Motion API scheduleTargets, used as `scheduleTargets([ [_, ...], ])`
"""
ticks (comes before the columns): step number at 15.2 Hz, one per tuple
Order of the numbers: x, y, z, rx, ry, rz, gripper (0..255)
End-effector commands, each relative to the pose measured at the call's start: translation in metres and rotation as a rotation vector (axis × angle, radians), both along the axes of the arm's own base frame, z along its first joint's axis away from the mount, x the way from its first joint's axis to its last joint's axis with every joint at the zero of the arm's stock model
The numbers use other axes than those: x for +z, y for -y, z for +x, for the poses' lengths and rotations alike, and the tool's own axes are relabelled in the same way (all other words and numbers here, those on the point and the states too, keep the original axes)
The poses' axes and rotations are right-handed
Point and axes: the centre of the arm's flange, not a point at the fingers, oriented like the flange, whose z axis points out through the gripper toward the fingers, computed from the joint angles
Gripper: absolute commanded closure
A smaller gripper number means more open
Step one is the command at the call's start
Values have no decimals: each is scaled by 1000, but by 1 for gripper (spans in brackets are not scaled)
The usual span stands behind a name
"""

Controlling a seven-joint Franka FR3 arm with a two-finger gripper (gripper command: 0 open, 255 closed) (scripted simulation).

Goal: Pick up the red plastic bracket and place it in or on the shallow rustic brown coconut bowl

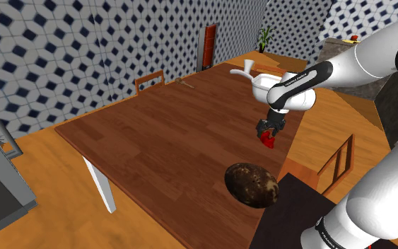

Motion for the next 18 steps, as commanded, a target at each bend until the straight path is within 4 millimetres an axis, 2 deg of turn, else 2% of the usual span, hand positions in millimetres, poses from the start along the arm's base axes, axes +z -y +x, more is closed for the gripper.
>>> scheduleTargets([
  [1, -2, 0, 0, 0, 0, 0, 0],
  [6, -2, 0, 0, 0, 0, 0, 0],
  [7, -2, 0, 0, 0, 0, 0, 255],
  [16, -2, 0, 0, 0, 0, 0, 255],
  [18, 9, 0, 0, 0, 0, 0, 255],
])
